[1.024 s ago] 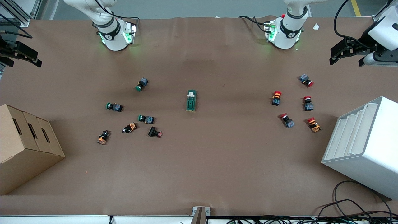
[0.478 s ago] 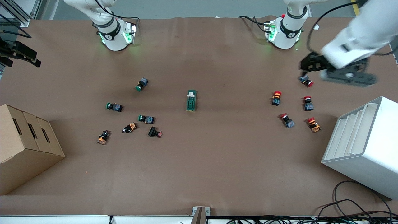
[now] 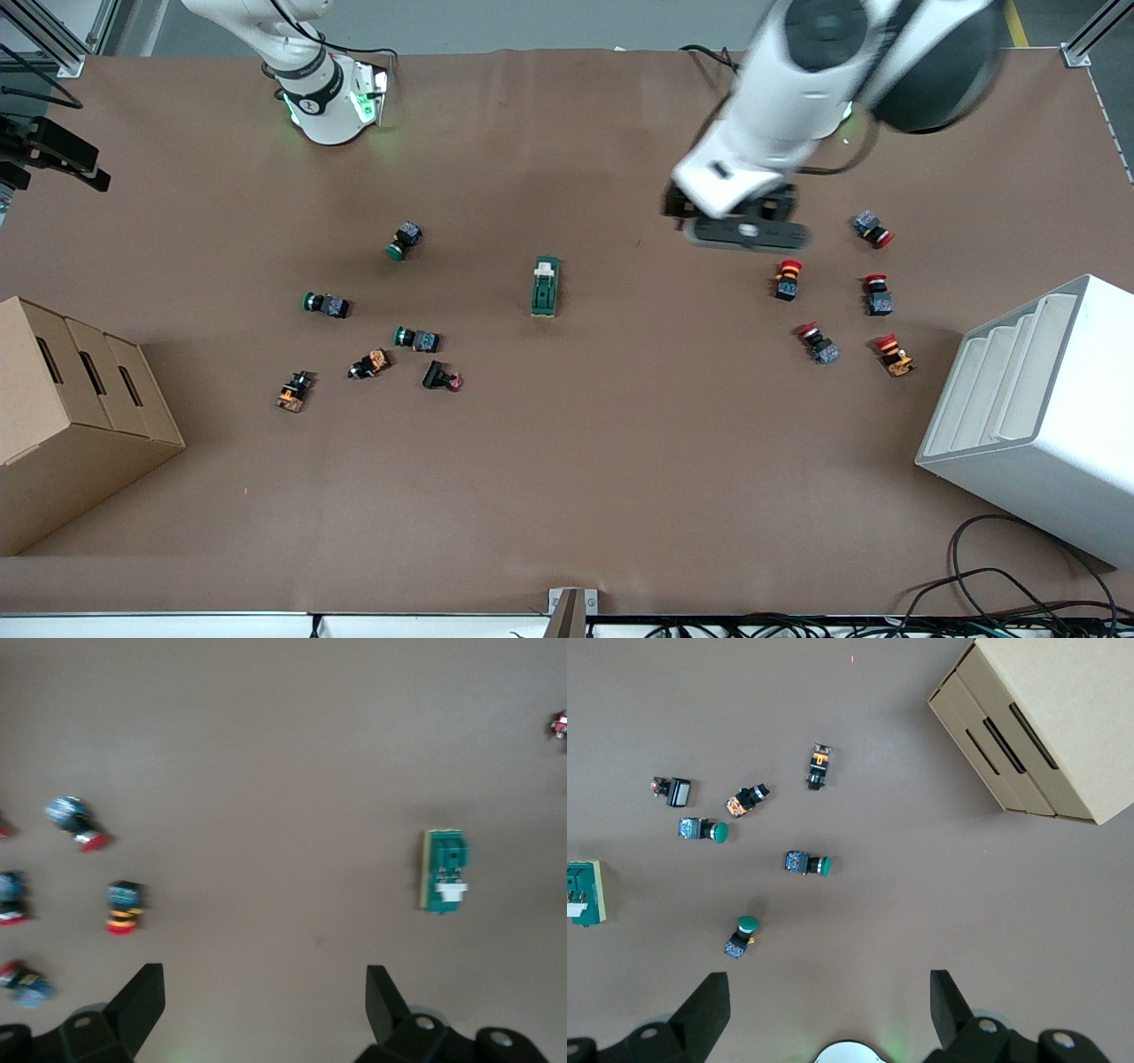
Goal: Close load switch with both arms
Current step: 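Move the left gripper over the green load switch base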
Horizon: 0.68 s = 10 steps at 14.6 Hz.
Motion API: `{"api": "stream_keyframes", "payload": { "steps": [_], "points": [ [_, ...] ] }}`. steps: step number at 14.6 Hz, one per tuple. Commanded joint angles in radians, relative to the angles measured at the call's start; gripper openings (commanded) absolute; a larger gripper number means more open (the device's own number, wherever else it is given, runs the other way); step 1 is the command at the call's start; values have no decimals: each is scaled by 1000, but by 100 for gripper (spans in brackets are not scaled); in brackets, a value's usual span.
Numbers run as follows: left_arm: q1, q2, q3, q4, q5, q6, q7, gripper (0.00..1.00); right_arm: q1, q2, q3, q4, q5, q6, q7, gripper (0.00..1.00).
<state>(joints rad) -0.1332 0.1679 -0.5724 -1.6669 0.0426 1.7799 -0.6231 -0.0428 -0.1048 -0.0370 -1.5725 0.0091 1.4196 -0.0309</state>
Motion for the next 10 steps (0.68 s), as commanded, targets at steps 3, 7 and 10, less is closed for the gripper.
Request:
{"api": "stream_keyframes", "payload": {
  "steps": [3,7,10],
  "points": [
    [-221,62,0,-146,198,189,-396,100,-26,14,14,49,-9,-2,11,100],
    [-384,211,-1,-148,374,260,-766,100,-34,36,11,51,-12,4,3,100],
    [-488,315,0,-149,538,311,-1016,100,-37,46,9,48,-9,42,-1,100]
  ]
}}
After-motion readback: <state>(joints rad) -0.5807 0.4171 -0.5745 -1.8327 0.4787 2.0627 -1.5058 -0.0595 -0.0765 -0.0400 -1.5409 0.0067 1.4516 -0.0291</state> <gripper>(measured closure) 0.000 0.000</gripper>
